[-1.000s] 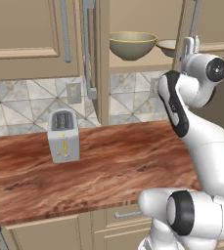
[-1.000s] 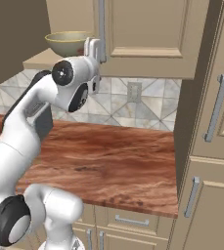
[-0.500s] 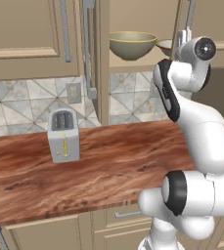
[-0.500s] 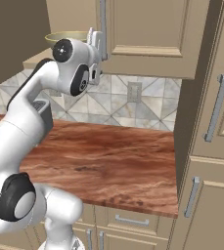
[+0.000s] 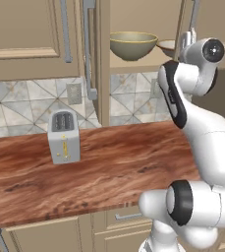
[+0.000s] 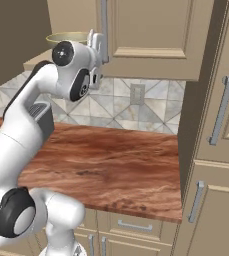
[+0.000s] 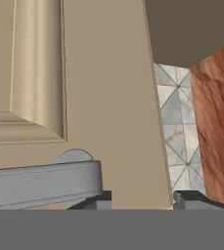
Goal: Open the cabinet. Pick the bowls from the counter and place them in the cabinet. Then close the cabinet.
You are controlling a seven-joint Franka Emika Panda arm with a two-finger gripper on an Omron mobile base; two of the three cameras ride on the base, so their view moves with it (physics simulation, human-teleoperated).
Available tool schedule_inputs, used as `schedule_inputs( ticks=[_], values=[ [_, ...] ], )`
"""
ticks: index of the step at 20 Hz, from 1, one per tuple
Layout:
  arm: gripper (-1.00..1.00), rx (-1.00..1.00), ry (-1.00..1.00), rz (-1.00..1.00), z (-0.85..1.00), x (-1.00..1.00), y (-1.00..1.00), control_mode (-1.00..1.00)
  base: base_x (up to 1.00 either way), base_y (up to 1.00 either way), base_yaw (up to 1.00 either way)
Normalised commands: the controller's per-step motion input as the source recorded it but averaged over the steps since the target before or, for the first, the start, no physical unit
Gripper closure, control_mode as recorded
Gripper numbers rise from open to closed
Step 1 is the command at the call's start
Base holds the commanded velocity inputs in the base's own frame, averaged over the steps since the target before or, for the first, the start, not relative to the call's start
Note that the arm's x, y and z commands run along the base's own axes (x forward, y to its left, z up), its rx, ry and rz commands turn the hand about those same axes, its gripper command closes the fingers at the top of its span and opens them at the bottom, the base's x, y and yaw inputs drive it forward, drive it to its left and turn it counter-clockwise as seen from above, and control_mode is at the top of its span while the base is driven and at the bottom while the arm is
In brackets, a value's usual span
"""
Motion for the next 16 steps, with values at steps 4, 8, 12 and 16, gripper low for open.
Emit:
schedule_inputs(
  ticks=[4,8,12,16],
  values=[
    [-1.0,0.01,-0.08,0.0,0.08,-0.37,0.13,-1.0,0.0,0.0,0.0],
    [-1.0,0.0,0.01,0.0,0.0,0.2,0.44,-1.0,0.0,0.0,0.0],
    [-1.0,0.0,0.09,0.01,-0.06,0.97,0.39,-1.0,0.0,0.0,0.0],
    [-1.0,0.12,0.18,0.13,-0.08,1.0,-0.13,-1.0,0.0,0.0,0.0]
  ],
)
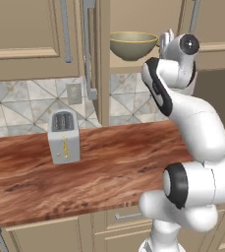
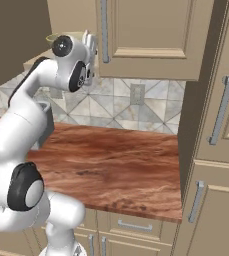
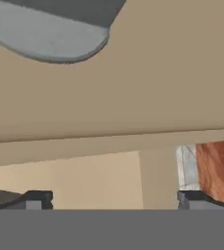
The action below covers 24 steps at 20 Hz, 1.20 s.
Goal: Open the cabinet. Pick the bowls from the counter and place them in the cabinet. Then close the cabinet.
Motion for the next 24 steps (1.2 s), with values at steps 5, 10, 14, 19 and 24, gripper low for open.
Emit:
schedule_inputs(
  ticks=[5,10,14,19,24],
  values=[
    [-1.0,0.11,0.07,0.16,0.02,0.41,-0.03,-1.0,0.0,0.0,0.0],
    [-1.0,0.01,-0.01,0.05,0.0,-0.59,0.49,-1.0,0.0,0.0,0.0],
    [-1.0,0.0,-0.01,0.0,0.0,-0.24,0.39,-1.0,0.0,0.0,0.0],
    [-1.0,0.01,-0.05,0.01,0.0,-0.44,-0.01,-1.0,0.0,0.0,0.0],
    [-1.0,0.06,-0.07,0.0,-0.14,-0.97,-0.43,-1.0,0.0,0.0,0.0]
  ],
)
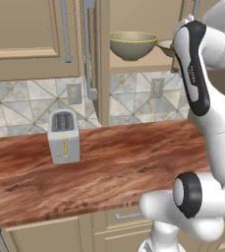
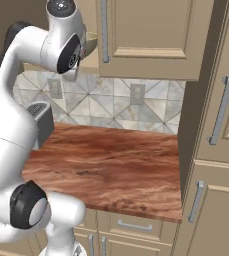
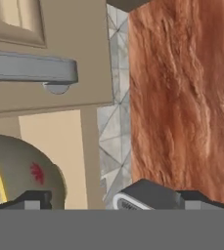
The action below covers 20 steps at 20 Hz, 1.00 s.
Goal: Open the cabinet. Pick the bowls from the counter and place them in the cabinet. Then close the cabinet.
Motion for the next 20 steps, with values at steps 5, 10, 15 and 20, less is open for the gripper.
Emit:
schedule_inputs(
  ticks=[5,10,15,20],
  values=[
    [-1.0,0.03,-0.05,0.0,-0.18,-1.0,-0.28,-1.0,0.0,0.0,0.0],
    [-1.0,0.01,-0.02,0.0,-0.02,-1.0,-0.03,-1.0,0.0,0.0,0.0],
    [-1.0,0.0,0.0,0.0,0.07,-0.92,-0.06,-1.0,0.0,0.0,0.0],
    [-1.0,0.0,0.0,0.0,0.0,-0.84,-0.15,-1.0,0.0,0.0,0.0]
  ],
)
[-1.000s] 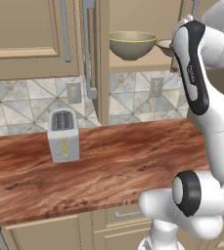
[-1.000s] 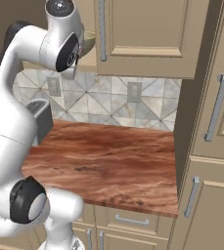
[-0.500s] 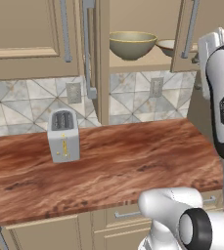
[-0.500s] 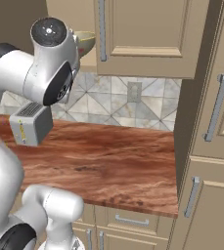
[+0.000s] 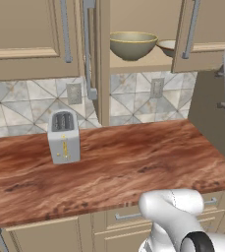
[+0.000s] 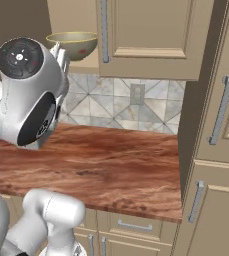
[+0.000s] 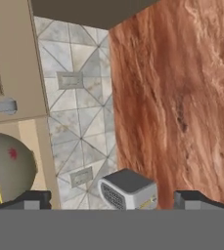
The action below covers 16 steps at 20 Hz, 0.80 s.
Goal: Open the cabinet. Pick the bowls from the counter and place them in the cabinet. Then close the cabinet.
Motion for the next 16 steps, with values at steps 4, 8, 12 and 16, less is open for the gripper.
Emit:
schedule_inputs(
  ticks=[4,8,12,16],
  values=[
    [-1.0,0.0,0.0,0.02,0.0,-0.8,-0.05,-1.0,0.0,0.0,0.0],
    [-1.0,0.0,-0.02,0.04,-0.07,-0.78,0.01,-1.0,0.0,0.0,0.0],
    [-1.0,0.0,-0.02,0.04,-0.19,-0.85,0.14,-1.0,0.0,0.0,0.0],
    [-1.0,0.0,-0.08,0.05,-0.4,-0.86,0.06,-1.0,0.0,0.0,0.0]
  ],
)
